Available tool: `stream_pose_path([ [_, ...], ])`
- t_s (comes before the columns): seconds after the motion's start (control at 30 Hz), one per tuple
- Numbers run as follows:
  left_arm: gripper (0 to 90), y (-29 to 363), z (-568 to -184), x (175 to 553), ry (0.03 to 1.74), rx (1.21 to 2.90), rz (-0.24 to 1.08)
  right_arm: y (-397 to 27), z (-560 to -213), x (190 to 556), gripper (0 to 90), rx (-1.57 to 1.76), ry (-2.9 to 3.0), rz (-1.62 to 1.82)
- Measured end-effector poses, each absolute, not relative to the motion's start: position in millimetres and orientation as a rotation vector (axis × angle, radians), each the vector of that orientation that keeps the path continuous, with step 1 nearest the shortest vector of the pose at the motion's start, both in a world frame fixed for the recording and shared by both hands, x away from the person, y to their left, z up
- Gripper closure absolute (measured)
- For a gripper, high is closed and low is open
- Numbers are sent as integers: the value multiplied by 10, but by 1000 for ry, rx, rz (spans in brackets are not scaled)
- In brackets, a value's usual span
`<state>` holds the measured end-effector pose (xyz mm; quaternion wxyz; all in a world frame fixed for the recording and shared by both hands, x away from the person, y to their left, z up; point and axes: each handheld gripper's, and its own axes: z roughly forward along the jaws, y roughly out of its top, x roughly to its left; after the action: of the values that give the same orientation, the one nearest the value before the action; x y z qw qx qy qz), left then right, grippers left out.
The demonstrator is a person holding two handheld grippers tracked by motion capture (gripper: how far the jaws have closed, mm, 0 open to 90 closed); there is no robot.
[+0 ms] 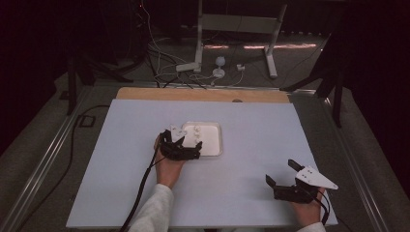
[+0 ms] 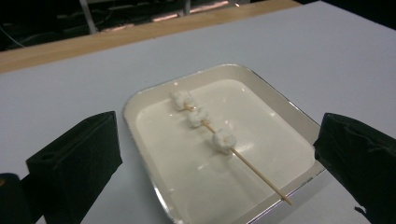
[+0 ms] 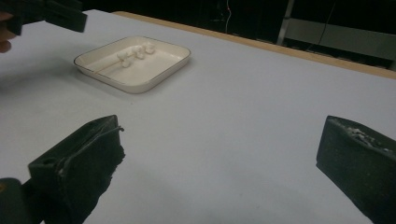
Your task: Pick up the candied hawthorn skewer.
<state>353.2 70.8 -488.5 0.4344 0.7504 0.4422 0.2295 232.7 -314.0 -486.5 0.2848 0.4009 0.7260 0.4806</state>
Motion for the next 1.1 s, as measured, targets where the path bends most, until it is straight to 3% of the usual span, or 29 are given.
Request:
stream_pose_path([
  [0.37, 31, 484, -5072, 3628, 1175, 1985, 500, -3142, -4870, 2331, 0, 1076, 1946, 1283],
  [0.47, 73, 448, -5125, 3640, 1180, 2032, 491, -3141, -4870, 2329, 0, 1075, 1946, 1283],
  [0.63, 264, 435, -5174, 3648, 1215, 2090, 506, -3142, -4871, 2331, 0, 1076, 1947, 1282],
  [0.73, 454, 455, -5180, 3652, 1223, 2100, 479, -3143, -4871, 2330, 0, 1076, 1948, 1282],
  [1.1, 879, 552, -5119, 3661, 1302, 2130, 427, -3133, -4876, 2334, 0, 1072, 1956, 1279],
])
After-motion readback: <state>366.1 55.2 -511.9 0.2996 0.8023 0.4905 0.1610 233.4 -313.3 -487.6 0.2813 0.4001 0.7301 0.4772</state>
